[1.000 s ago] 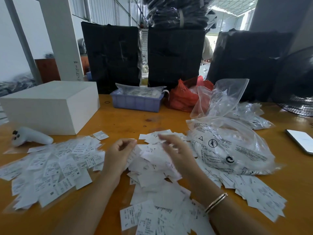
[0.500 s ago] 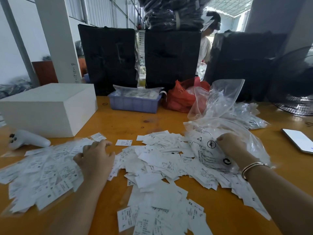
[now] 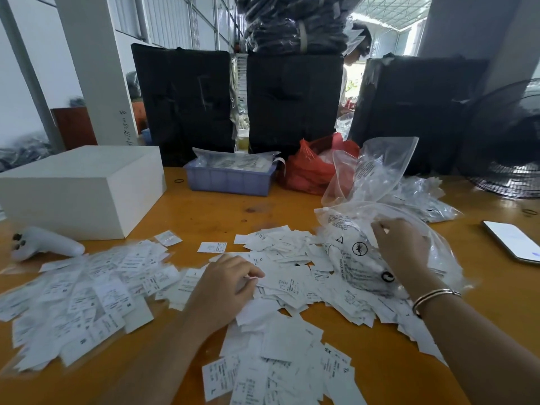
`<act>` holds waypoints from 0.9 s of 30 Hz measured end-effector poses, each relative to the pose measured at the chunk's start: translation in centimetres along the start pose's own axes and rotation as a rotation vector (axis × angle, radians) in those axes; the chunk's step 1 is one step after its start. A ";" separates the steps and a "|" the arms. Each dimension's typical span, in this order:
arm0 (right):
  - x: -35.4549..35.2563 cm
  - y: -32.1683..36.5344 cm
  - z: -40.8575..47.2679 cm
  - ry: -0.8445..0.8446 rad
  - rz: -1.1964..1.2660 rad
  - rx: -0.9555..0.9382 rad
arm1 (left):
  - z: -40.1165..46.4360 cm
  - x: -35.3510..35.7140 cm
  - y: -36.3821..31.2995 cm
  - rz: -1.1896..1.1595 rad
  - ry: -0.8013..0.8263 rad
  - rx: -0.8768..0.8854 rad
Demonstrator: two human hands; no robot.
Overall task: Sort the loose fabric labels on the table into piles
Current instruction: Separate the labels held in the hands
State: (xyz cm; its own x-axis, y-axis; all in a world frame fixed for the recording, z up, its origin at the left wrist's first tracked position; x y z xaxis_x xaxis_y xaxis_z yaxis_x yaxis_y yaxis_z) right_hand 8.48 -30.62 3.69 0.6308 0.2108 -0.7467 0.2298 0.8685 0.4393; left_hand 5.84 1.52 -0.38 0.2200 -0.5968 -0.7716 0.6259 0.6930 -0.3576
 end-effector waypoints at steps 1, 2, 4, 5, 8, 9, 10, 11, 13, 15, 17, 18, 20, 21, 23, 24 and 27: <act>-0.5 1.0 -0.2 -0.043 0.122 -0.049 | 0.0 0.0 0.0 -0.011 -0.004 -0.004; -0.9 2.3 -0.6 -0.045 0.271 -0.103 | 0.1 0.0 0.0 -0.030 -0.011 -0.017; -1.0 5.5 -2.0 0.041 0.474 -0.246 | 0.1 0.0 0.0 -0.104 -0.028 -0.071; -0.8 7.1 -3.1 0.104 0.510 -0.319 | 0.1 0.0 0.0 -0.160 -0.035 -0.105; 0.9 11.0 -6.4 0.308 0.573 -0.454 | -0.1 -0.3 -0.1 -0.323 -0.028 -0.206; 1.5 11.9 -7.4 0.374 0.608 -0.467 | -0.1 -0.4 -0.1 -0.362 -0.029 -0.235; 2.1 12.7 -8.2 0.428 0.636 -0.474 | 0.0 -0.6 -0.2 -0.398 -0.033 -0.262; 2.7 13.3 -8.9 0.465 0.648 -0.479 | 0.0 -0.8 -0.2 -0.435 -0.038 -0.283; 3.8 14.0 -10.0 0.512 0.642 -0.483 | 0.0 -0.9 -0.2 -0.474 -0.051 -0.309; 4.7 14.4 -10.9 0.543 0.641 -0.485 | 0.1 -0.8 -0.1 -0.465 -0.083 -0.343; 5.4 14.6 -11.5 0.570 0.646 -0.486 | 0.1 -0.8 0.1 -0.416 -0.119 -0.395; 5.5 14.7 -11.7 0.577 0.654 -0.485 | 0.1 -0.8 0.3 -0.408 -0.131 -0.414; 5.6 14.6 -11.6 0.564 0.693 -0.477 | 0.1 -0.8 0.8 -0.430 -0.124 -0.442; 5.6 14.4 -11.5 0.551 0.712 -0.475 | 0.1 -0.8 0.9 -0.432 -0.115 -0.438; 5.7 14.1 -11.4 0.556 0.716 -0.478 | 0.0 -0.8 0.9 -0.417 -0.118 -0.403; 5.7 14.0 -11.4 0.562 0.703 -0.479 | 0.0 -0.8 1.0 -0.412 -0.135 -0.389; 5.4 13.0 -10.3 0.436 0.697 -0.416 | -0.1 -0.9 1.4 -0.492 -0.202 -0.457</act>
State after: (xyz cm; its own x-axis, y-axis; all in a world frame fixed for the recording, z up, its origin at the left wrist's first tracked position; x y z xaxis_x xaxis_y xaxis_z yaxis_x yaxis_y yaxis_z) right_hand 7.29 -13.57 0.20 0.1724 0.8238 -0.5401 -0.4357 0.5555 0.7082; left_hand 6.43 3.05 -0.17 0.1544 -0.9178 -0.3659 0.3213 0.3968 -0.8598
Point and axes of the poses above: each hand's wrist, its own z-axis towards the middle knuckle, its own x-axis out of the palm, y = z × x, the point moved 4 cm from there along z, towards the middle knuckle
